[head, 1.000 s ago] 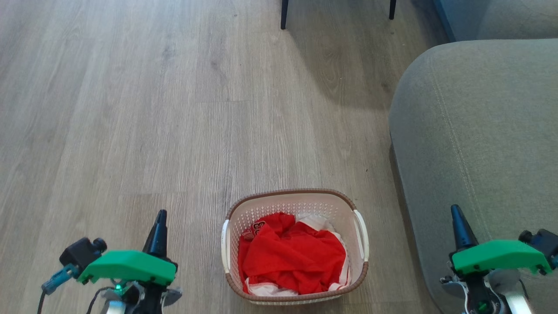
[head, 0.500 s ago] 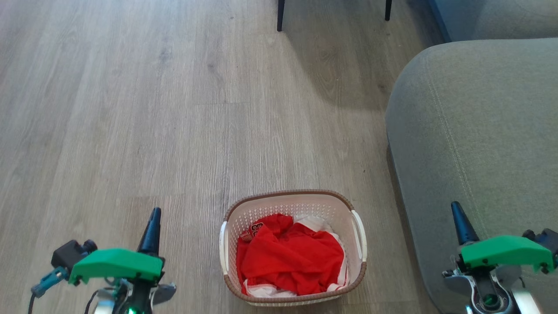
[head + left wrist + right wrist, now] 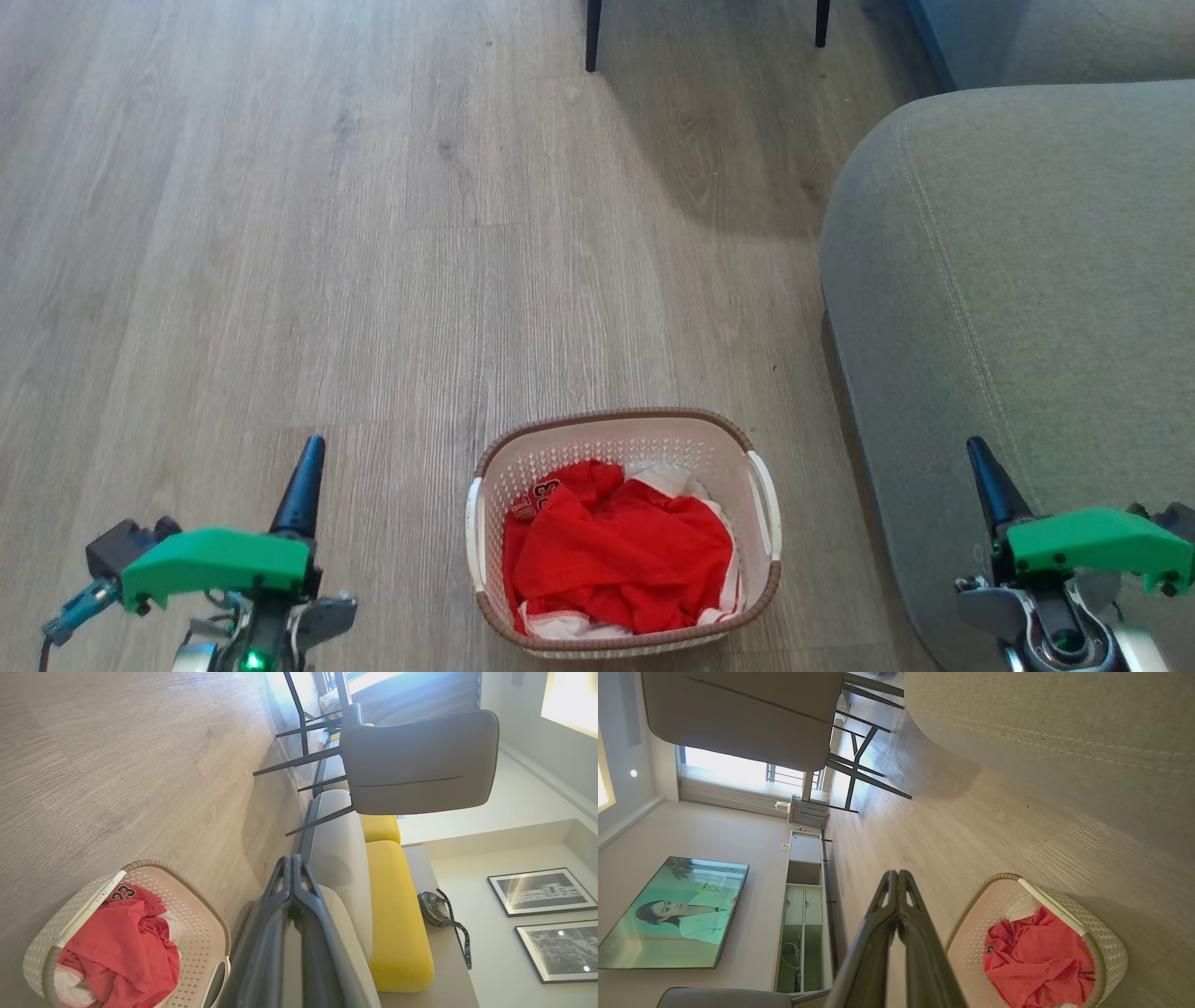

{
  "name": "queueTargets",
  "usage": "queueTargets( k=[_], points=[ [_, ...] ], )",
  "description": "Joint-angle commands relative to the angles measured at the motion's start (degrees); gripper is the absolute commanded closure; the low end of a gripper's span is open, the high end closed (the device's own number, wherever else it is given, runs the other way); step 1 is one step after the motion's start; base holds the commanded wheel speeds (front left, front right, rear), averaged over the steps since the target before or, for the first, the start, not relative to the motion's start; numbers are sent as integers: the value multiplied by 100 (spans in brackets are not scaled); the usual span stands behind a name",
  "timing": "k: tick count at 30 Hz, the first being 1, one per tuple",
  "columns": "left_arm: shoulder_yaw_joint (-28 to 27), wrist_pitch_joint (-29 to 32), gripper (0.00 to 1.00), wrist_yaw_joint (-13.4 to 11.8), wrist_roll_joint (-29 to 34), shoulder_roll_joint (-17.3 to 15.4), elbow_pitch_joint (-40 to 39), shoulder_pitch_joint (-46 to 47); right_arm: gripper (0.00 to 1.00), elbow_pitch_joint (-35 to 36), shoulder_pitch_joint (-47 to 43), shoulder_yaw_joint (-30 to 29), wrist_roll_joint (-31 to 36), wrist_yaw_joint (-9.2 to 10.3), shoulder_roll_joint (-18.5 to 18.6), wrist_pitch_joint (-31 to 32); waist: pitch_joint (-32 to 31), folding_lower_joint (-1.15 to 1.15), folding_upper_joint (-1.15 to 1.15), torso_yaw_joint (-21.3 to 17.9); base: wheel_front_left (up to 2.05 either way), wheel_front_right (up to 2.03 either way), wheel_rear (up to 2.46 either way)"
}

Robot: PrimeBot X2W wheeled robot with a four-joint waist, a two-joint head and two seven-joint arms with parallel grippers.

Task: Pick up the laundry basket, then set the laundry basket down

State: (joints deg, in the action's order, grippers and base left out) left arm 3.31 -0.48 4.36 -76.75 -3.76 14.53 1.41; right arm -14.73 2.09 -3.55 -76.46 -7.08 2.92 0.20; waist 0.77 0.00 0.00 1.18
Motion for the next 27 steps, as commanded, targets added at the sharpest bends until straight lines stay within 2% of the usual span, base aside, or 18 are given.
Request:
queueTargets(
  k=[1, 27],
  points=[
    [-206, 40, 100, 61, -146, -93, -140, 341, 100, 167, 312, 49, -151, -32, 107, 51, -2, 0, 0, -5, 0, 0, 0],
    [-708, 473, 100, 292, -1598, -78, -66, 448, 100, 86, 389, -137, -1558, -40, 100, 475, -54, 0, 0, -108, 0, 0, 0]
  ],
)
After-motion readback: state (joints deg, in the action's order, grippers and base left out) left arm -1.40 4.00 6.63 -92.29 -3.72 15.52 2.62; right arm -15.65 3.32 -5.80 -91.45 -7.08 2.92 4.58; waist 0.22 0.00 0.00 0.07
